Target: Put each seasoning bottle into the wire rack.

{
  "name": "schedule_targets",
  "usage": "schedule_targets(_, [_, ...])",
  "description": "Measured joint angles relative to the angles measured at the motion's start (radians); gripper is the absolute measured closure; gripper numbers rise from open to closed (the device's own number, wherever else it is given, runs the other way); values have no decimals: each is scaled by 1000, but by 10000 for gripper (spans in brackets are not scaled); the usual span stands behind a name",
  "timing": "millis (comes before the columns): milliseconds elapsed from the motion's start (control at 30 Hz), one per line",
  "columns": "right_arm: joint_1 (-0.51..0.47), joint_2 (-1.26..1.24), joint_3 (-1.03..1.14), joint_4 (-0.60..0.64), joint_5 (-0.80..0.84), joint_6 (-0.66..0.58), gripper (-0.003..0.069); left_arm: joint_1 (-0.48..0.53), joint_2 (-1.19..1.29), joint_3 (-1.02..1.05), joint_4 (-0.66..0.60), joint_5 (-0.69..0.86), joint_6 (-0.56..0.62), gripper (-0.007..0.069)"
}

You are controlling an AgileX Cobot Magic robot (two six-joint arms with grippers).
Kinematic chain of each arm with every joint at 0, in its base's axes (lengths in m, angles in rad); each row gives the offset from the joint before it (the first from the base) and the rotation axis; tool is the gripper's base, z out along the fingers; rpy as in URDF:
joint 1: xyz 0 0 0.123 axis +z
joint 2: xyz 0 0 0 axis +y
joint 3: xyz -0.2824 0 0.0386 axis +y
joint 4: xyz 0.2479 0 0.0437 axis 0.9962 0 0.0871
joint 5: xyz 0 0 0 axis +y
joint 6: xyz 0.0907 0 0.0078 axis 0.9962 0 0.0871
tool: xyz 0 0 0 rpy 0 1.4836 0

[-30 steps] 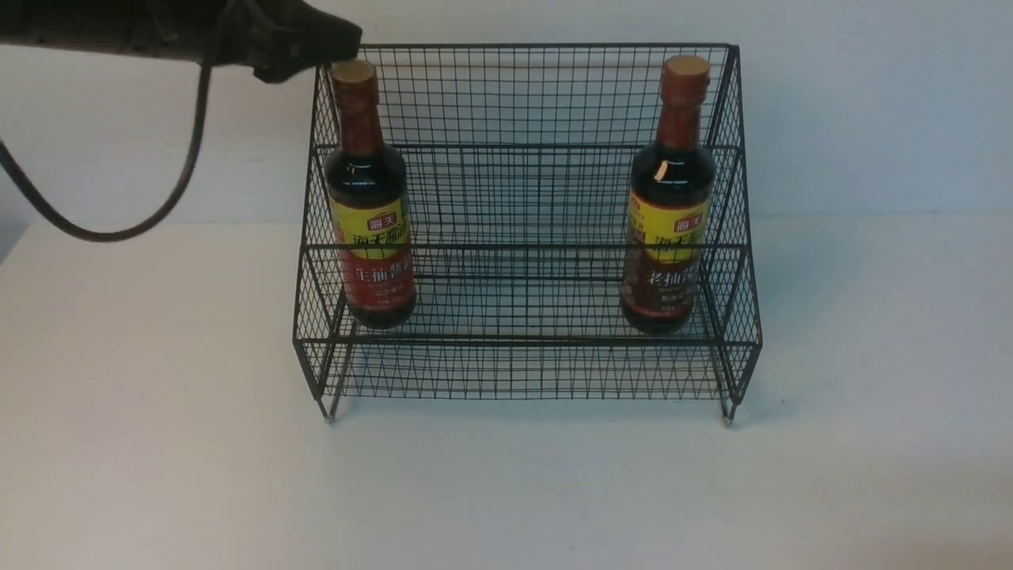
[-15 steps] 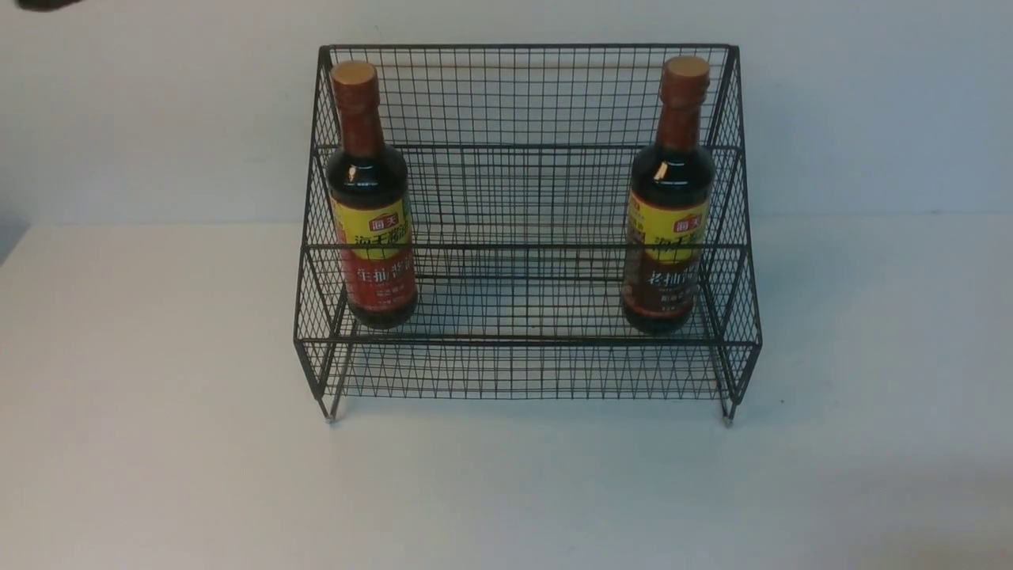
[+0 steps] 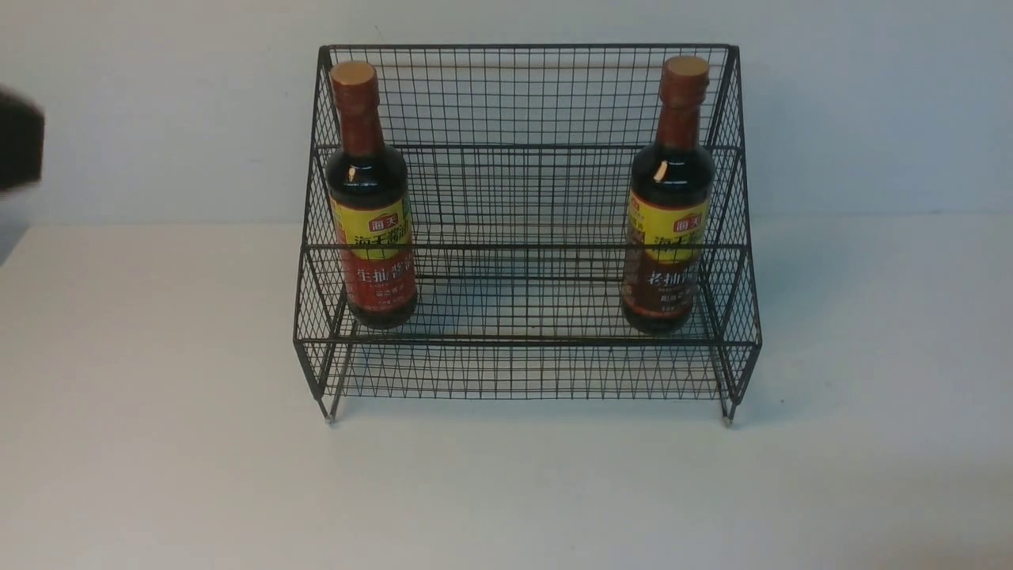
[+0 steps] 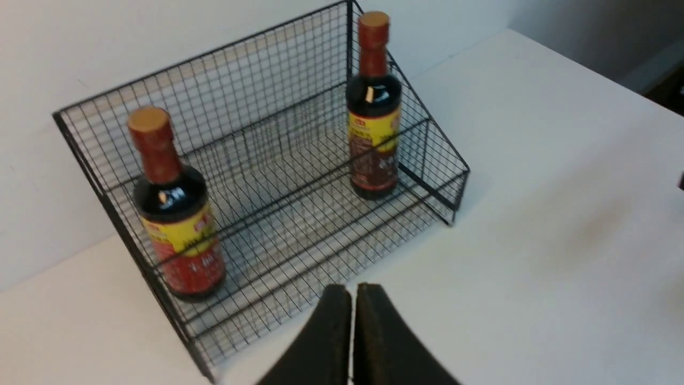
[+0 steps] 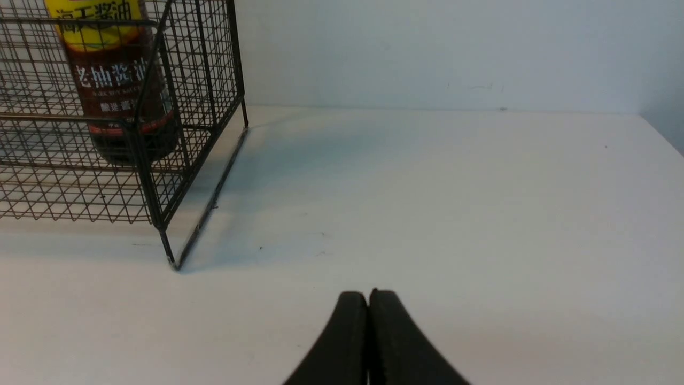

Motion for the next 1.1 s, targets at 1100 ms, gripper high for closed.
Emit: schedule_targets(1100, [0, 0, 0, 1, 0, -1, 673, 0, -713, 746, -143, -577, 84, 629])
